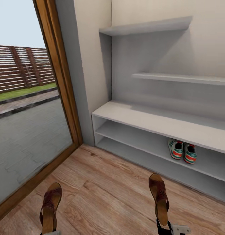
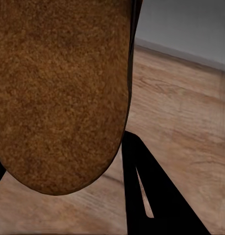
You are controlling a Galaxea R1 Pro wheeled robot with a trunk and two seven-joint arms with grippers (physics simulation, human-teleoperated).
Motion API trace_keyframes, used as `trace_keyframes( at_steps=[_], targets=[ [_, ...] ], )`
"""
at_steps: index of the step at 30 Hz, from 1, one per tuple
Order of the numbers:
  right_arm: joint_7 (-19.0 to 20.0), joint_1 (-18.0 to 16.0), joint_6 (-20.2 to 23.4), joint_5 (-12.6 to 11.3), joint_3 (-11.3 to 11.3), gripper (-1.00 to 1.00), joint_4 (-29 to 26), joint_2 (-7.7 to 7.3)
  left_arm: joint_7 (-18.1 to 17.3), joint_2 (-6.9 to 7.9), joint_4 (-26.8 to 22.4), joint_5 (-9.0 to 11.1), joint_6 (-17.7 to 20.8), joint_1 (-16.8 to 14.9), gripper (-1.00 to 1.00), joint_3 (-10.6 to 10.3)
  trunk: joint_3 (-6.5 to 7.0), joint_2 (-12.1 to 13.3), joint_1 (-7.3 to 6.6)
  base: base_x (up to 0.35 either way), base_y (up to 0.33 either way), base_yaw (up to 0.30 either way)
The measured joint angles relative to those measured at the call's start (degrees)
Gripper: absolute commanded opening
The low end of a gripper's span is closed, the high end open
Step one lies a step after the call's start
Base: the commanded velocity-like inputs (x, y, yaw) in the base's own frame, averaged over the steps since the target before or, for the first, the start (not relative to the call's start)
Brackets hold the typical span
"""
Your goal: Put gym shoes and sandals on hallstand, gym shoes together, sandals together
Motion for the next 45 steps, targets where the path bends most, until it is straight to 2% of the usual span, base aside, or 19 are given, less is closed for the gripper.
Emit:
trace_keyframes(
  at_steps=[15, 35, 45],
  targets=[
    [0.0, 0.0, 0.0, 0.0, 0.0, -1.00, 0.0, 0.00, 0.0, -0.02, 0.0, 0.0, 0.0, 0.0, -1.00, -0.1, 0.00, 0.0, -0.01, 0.088, 0.260, -0.290],
    [0.0, 0.0, -0.1, 0.0, 0.0, -1.00, 0.0, 0.00, 0.0, -0.02, 0.0, 0.0, 0.0, 0.0, -1.00, 0.0, 0.00, 0.0, 0.00, 0.009, 0.025, -0.290],
    [0.0, 0.0, -0.1, 0.0, 0.1, -1.00, -0.1, 0.02, 0.0, -0.02, 0.0, 0.0, 0.0, 0.0, -1.00, 0.0, 0.00, 0.0, 0.00, -0.123, 0.143, -0.256]
  ],
)
